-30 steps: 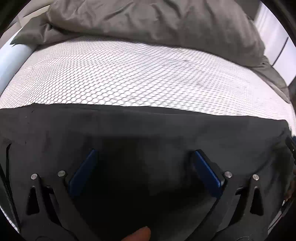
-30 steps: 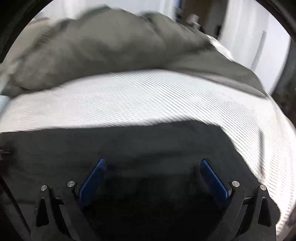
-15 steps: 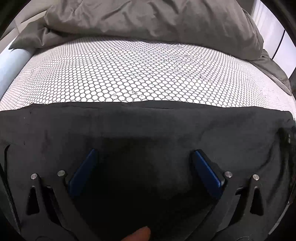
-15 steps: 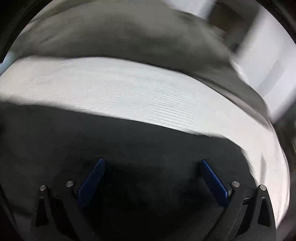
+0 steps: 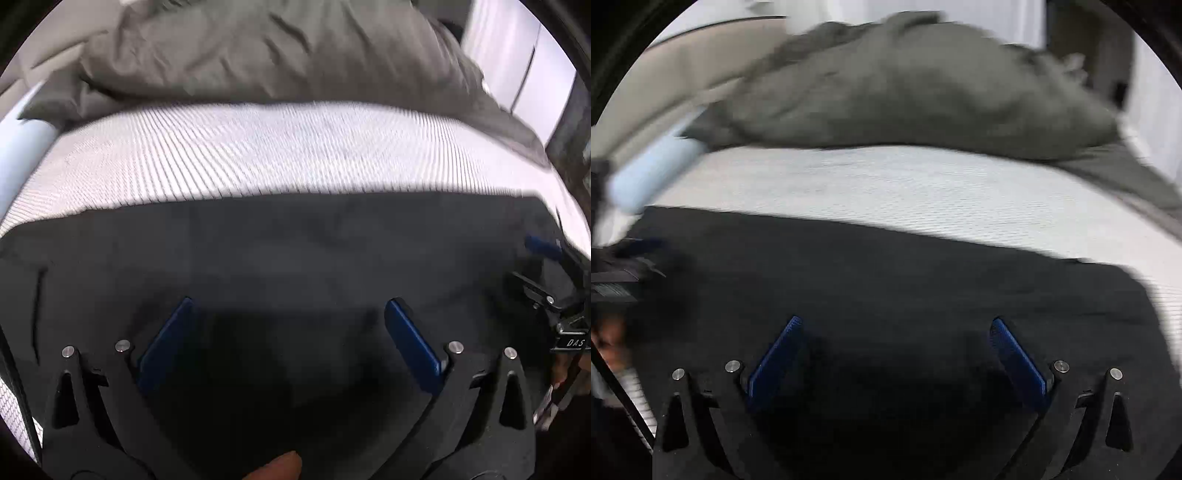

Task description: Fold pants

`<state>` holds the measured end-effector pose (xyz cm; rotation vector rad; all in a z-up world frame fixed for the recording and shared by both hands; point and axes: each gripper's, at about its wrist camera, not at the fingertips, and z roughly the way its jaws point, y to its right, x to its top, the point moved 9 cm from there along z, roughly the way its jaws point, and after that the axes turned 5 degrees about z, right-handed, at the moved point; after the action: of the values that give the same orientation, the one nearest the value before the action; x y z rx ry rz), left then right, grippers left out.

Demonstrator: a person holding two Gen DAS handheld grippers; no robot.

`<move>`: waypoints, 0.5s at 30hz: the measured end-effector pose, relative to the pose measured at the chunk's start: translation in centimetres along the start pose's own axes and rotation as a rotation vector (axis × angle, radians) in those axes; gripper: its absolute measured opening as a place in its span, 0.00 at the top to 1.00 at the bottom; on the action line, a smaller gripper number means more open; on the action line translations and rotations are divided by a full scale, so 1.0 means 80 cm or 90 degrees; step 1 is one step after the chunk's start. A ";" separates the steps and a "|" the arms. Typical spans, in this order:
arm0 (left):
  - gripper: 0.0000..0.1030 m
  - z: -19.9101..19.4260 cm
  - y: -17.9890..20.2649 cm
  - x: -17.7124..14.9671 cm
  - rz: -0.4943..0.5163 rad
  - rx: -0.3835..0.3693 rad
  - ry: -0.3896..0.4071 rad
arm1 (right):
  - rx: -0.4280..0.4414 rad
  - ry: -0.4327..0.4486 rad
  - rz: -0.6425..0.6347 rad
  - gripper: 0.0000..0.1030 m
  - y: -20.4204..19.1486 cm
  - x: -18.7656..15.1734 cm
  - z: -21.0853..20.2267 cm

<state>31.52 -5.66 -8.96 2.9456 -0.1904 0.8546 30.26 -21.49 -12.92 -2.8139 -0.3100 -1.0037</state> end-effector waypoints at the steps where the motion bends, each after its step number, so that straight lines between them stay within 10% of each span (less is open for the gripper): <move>1: 0.01 0.008 -0.003 -0.007 0.005 0.008 -0.013 | -0.010 -0.010 -0.018 0.00 -0.009 -0.008 0.003; 4: 0.01 0.023 -0.024 -0.020 0.011 0.032 -0.046 | -0.097 -0.052 -0.097 0.00 -0.007 -0.028 0.025; 11: 0.01 -0.002 -0.146 -0.045 -0.041 0.143 -0.029 | -0.132 -0.055 0.063 0.01 0.073 -0.054 -0.012; 15: 0.00 -0.006 -0.198 -0.060 -0.122 0.104 -0.003 | -0.142 -0.053 0.057 0.00 0.070 -0.055 -0.015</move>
<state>29.45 10.56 -11.65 3.0498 0.1672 0.8742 27.54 -27.82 -15.16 -3.0427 -0.0842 -0.9586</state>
